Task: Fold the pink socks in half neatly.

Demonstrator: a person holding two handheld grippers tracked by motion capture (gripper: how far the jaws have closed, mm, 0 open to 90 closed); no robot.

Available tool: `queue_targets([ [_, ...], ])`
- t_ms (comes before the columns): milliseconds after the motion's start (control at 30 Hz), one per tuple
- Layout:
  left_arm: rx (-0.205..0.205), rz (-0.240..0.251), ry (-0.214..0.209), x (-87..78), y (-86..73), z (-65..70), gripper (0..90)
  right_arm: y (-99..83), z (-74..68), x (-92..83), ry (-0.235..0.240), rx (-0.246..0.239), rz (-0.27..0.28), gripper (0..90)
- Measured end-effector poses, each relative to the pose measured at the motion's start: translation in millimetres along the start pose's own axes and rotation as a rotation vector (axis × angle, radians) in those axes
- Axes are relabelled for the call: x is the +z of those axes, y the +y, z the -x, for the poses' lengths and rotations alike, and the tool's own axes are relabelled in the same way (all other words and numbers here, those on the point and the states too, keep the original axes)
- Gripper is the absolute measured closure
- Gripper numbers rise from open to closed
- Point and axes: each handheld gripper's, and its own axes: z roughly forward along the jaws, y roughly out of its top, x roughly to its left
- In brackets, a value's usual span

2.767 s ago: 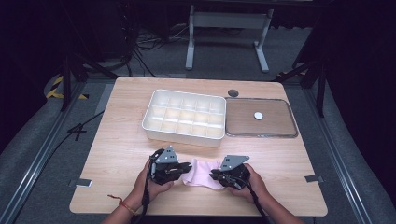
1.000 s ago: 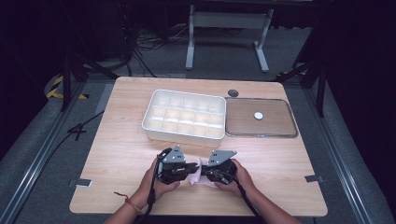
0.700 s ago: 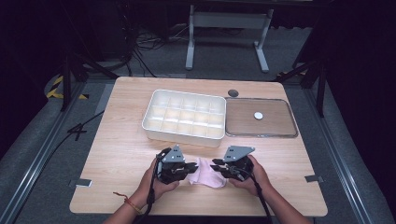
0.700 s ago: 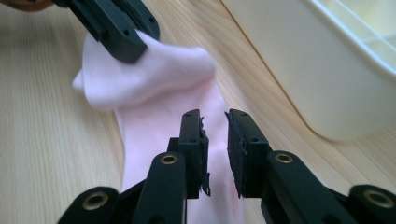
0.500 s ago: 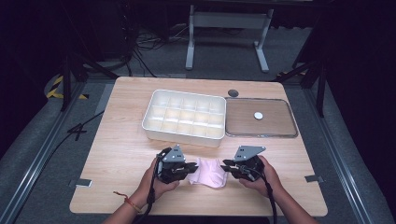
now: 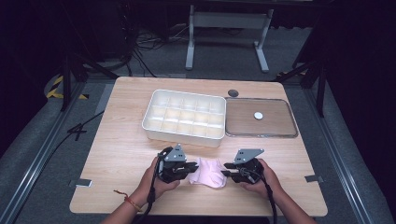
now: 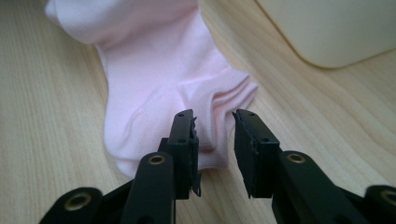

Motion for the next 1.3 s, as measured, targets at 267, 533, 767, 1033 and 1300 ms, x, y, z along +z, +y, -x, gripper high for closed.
queue_targets([
  [267,0.01,-0.015,-0.002,7.2,4.8,0.2,83.1,-3.0,3.5,7.5,0.008,0.008,-0.034,73.0],
  [533,0.019,-0.03,-0.006,15.0,9.8,-1.1,83.0,-2.0,3.2,9.0,0.011,0.001,-0.034,74.7],
  [767,0.021,-0.042,-0.009,23.5,13.0,-0.9,82.9,-1.5,3.2,9.6,0.012,-0.009,-0.036,74.8],
  [1033,0.009,-0.053,-0.012,35.0,15.3,-0.6,82.4,-2.2,4.3,9.2,0.021,-0.006,-0.033,75.2],
  [1300,0.004,-0.058,-0.007,43.8,15.9,1.3,80.8,-2.0,3.6,9.4,0.019,-0.006,-0.035,75.1],
])
